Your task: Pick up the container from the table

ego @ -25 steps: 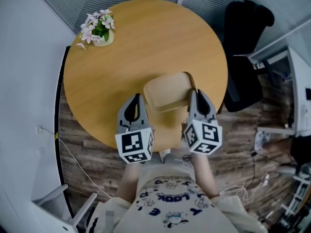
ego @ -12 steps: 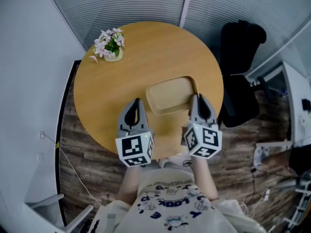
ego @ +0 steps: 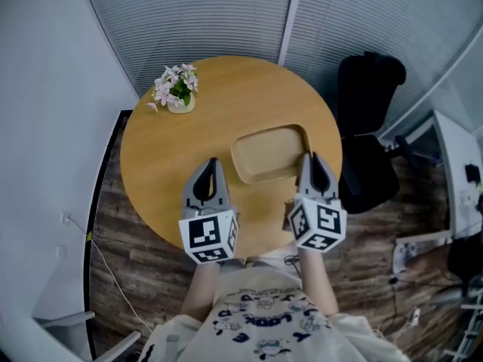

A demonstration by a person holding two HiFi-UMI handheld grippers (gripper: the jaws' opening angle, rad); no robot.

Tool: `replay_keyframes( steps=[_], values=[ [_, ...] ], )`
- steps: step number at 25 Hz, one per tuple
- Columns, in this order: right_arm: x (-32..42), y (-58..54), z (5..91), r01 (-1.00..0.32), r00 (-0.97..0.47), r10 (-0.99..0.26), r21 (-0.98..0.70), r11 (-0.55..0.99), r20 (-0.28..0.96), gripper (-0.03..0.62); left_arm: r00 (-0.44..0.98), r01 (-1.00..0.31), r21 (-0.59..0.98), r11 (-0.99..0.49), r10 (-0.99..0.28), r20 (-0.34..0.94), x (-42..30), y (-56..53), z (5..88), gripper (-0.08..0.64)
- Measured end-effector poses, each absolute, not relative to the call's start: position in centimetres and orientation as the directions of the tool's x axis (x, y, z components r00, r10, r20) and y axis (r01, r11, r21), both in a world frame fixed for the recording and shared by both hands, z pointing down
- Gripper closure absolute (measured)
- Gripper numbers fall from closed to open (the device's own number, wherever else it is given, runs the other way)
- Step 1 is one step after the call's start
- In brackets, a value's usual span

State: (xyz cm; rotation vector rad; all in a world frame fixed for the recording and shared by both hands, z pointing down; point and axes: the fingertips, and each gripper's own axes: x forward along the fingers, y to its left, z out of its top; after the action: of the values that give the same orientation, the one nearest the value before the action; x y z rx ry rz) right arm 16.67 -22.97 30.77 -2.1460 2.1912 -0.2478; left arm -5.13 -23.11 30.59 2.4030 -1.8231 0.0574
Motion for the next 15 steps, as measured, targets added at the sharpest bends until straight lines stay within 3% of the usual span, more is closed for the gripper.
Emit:
replay_keyframes(
  steps=[15],
  values=[
    [17.0,-23.1,29.1,-0.989,-0.031,-0.999,-0.148,0.026,0.033,0.565,0.282,-0.958,0.062,-0.279,-0.958,0.052,-4.3,-23.5,28.1,0.557]
  ],
)
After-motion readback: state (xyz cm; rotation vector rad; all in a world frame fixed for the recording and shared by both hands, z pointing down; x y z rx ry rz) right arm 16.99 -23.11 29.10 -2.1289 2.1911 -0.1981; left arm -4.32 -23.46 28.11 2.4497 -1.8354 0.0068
